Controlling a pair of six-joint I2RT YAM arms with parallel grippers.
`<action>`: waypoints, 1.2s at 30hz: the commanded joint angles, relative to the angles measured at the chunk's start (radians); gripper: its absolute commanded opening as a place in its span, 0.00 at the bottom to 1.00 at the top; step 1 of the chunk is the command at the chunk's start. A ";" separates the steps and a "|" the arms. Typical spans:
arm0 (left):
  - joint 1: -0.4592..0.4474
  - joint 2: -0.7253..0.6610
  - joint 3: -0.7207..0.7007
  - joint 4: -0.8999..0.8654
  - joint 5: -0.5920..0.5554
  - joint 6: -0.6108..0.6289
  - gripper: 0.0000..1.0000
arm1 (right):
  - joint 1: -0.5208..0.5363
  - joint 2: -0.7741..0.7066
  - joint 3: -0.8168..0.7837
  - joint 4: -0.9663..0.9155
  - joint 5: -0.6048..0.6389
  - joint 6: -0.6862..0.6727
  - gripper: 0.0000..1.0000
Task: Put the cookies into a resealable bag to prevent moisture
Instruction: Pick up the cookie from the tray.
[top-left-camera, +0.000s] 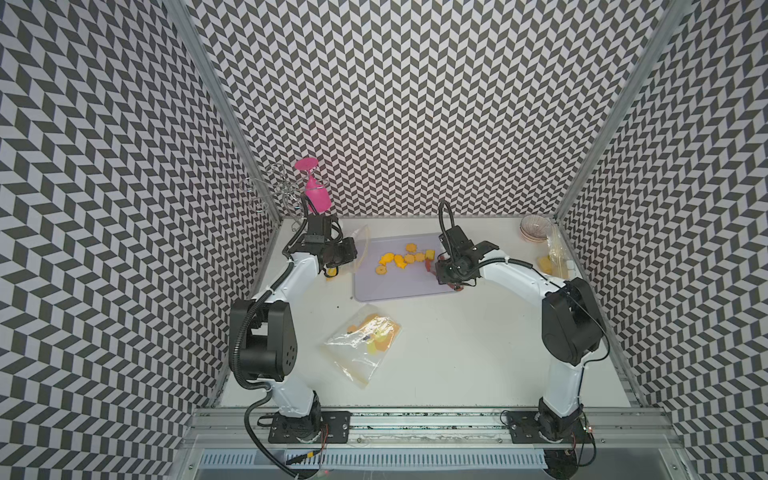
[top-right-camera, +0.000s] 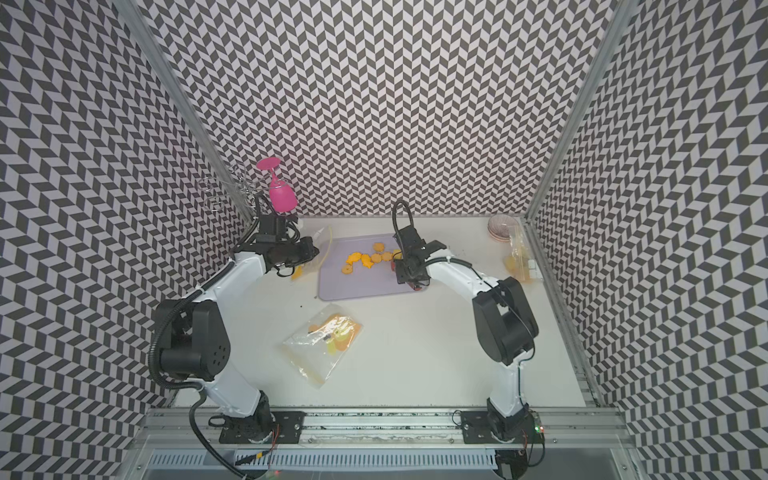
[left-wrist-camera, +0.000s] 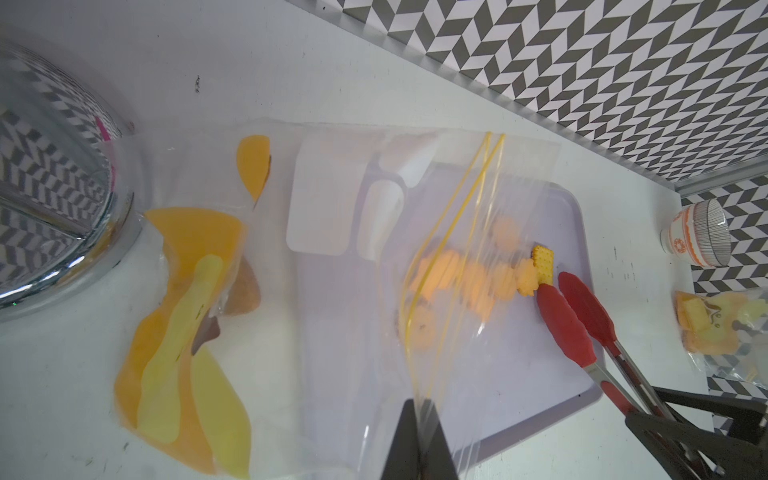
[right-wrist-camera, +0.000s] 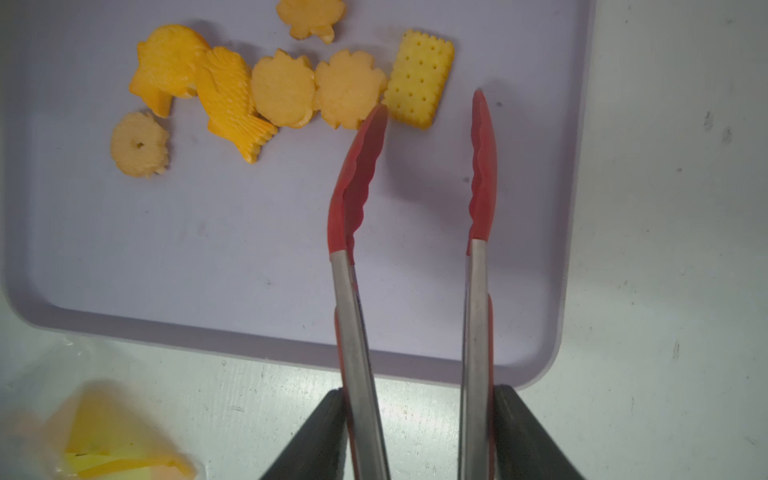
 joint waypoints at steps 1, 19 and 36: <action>0.006 -0.005 -0.004 0.017 0.013 -0.004 0.00 | -0.002 0.029 0.055 0.000 0.019 -0.031 0.56; 0.012 0.000 -0.004 0.019 0.019 -0.005 0.00 | -0.014 0.187 0.228 -0.048 0.036 -0.066 0.60; 0.016 0.002 -0.006 0.021 0.035 -0.003 0.00 | -0.040 0.125 0.188 -0.011 0.011 -0.097 0.48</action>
